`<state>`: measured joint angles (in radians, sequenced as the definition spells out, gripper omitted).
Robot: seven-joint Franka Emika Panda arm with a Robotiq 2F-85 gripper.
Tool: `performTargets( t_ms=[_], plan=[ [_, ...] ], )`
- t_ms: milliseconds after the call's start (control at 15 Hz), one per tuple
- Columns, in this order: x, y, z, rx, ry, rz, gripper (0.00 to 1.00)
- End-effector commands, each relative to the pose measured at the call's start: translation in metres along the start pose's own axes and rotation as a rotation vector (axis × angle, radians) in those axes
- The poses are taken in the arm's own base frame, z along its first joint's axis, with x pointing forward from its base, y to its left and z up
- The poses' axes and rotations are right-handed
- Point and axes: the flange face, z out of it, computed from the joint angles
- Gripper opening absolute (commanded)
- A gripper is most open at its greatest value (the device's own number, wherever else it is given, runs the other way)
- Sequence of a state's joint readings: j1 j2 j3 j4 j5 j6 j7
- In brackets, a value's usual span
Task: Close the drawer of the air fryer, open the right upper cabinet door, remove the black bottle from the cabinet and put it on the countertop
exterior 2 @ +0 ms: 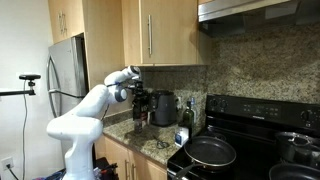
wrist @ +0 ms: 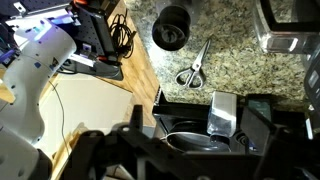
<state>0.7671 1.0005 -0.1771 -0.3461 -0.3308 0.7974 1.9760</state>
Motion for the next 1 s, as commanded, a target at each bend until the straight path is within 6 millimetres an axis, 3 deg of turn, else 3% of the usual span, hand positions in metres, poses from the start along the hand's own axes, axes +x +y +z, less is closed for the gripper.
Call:
performTargets(
  t_ms=[0, 333, 400, 667, 733, 933],
  plan=[
    [-0.003, 0.04, -0.032, 0.059, 0.079, -0.099, 1.0],
    [0.001, 0.032, -0.036, 0.101, 0.035, -0.087, 1.0],
    [-0.002, -0.001, 0.003, -0.006, 0.006, -0.001, 1.0],
    [-0.003, -0.001, 0.003, -0.006, 0.006, -0.001, 1.0],
    [-0.003, 0.003, 0.002, -0.011, 0.029, -0.008, 1.0],
    [0.004, 0.051, -0.037, 0.039, 0.078, -0.116, 1.0]
  ],
)
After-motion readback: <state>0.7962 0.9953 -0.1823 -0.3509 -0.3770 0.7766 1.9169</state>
